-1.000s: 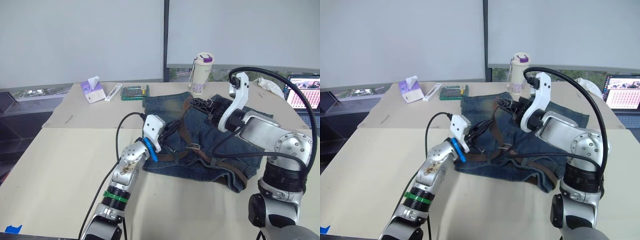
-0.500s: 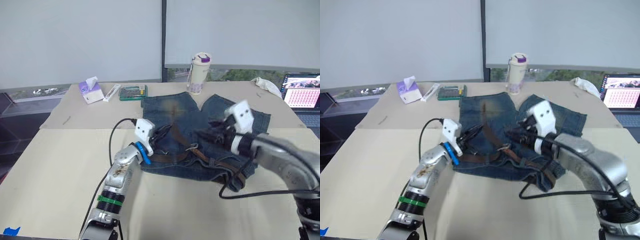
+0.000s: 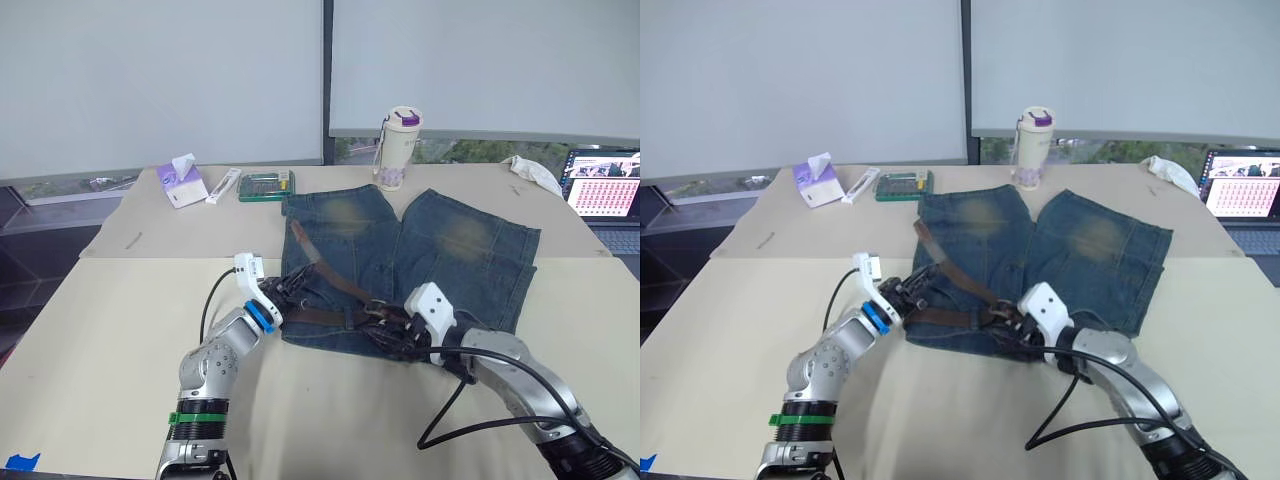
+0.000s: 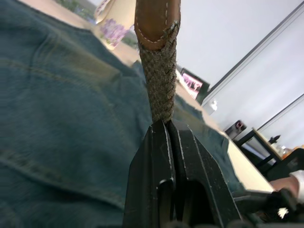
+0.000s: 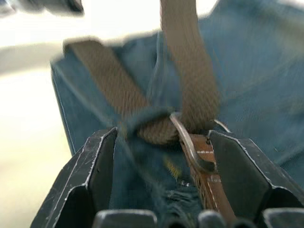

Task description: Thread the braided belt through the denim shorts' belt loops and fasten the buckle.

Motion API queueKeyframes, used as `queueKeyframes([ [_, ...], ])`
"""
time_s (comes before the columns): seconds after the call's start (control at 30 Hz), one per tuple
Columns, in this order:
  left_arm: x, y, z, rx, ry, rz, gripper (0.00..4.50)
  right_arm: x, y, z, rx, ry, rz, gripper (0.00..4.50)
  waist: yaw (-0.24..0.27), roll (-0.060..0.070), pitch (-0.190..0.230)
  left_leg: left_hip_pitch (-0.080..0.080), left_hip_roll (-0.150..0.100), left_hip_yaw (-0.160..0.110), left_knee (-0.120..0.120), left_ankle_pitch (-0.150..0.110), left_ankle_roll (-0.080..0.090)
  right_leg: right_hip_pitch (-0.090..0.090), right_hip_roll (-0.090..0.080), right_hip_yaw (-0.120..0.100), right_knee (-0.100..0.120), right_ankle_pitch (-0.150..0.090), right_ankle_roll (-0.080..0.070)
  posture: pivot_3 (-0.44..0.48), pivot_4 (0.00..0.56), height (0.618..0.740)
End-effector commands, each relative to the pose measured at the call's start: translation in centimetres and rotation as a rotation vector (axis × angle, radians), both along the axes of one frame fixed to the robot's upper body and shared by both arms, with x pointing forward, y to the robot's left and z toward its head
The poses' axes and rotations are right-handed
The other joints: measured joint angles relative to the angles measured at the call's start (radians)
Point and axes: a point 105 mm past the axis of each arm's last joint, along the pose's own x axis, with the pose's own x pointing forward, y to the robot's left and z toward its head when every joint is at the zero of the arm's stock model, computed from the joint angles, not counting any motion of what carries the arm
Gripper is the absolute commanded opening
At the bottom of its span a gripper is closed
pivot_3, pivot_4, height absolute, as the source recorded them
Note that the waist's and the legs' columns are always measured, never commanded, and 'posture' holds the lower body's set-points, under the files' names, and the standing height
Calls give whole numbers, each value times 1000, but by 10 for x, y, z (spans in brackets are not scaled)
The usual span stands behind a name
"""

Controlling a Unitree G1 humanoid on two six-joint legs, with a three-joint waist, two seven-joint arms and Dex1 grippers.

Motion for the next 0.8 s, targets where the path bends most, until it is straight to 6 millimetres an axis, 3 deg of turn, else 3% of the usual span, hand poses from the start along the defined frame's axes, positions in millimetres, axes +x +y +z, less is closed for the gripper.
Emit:
queueKeyframes([
  [0.03, -3, 9, 23, 74, -174, 22, 0, -7, -4, -16, -57, 60, 20, 3403, 0, 0, 0, 0, 0, 0, 0, 0, 0, 0, 0, 0, 0, 0, 0, 0, 150, 740],
  [0.27, -5, 17, 40, 65, -284, 27, 0, -7, -12, -25, -101, 58, -2, 3403, 0, -1, 0, 8, 1, 0, -1, -2, -1, 9, 2, 0, -3, 0, -1, 0, 150, 740],
  [0.5, -23, -5, 17, 299, -372, -117, 0, 9, -14, 4, 79, 56, -116, 3403, 2, -3, 0, 8, 1, -1, -1, -2, -1, 9, 2, 0, -2, 0, -1, 0, 150, 740],
  [0.7, -13, -10, 3, 571, -487, -65, 0, 5, -9, 0, 52, 73, -95, 3403, 12, -3, 0, 8, 1, -1, -1, -2, -1, 10, 0, 0, -3, 0, -1, 0, 150, 740],
  [0.8, -11, -10, 8, 559, -517, -38, 0, 4, -10, -2, 22, 63, -84, 3403, 12, -3, 0, 8, 1, -1, -1, -2, -1, 10, 1, 0, -3, 0, -1, 0, 150, 740],
])
